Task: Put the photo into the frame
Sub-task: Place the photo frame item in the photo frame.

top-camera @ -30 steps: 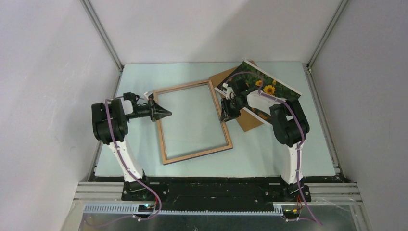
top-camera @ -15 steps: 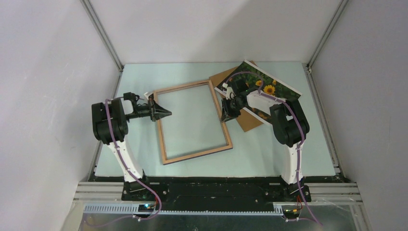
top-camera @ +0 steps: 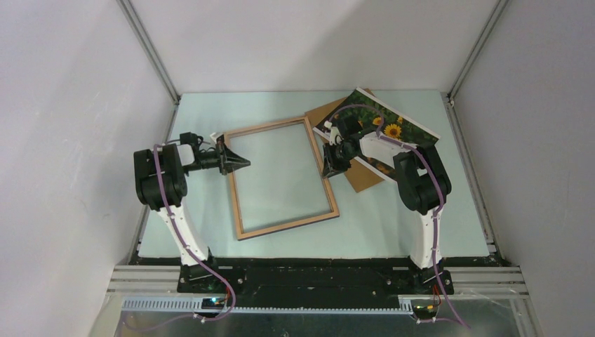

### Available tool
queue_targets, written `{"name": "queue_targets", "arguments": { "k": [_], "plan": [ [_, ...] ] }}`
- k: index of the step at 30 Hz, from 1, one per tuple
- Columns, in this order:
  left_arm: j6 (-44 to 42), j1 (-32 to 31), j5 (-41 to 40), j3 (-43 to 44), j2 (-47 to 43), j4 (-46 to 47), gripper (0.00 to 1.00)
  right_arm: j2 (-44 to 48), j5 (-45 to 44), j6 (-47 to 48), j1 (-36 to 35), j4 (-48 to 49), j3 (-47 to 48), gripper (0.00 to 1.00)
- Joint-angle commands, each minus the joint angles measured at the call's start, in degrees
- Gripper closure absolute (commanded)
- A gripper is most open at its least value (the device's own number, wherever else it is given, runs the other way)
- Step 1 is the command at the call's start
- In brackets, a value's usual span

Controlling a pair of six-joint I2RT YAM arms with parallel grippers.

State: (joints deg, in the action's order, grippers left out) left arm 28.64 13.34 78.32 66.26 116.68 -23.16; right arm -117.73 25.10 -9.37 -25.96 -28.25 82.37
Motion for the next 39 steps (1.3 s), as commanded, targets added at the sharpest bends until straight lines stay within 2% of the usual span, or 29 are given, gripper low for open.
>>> {"name": "queue_targets", "arguments": {
  "k": [1,20,35,39],
  "plan": [
    [2.3,-0.4,2.4,2.7,-3.1,0.1,1.00,0.7,0.0,0.9,-0.8,0.6,1.1,0.74],
    [0.8,-2.7,1.7,1.2,-5.2,0.3,1.00,0.9,-0.1,0.9,-0.9,0.6,1.1,0.74],
    [-0.5,-3.2,-1.0,0.5,-4.2,0.2,1.00,1.0,0.1,0.9,-0.7,0.5,0.9,0.69],
    [-1.2,-3.1,-1.2,0.0,-4.1,0.3,1.00,1.1,0.0,0.9,-0.8,0.5,0.9,0.65]
  ]
}}
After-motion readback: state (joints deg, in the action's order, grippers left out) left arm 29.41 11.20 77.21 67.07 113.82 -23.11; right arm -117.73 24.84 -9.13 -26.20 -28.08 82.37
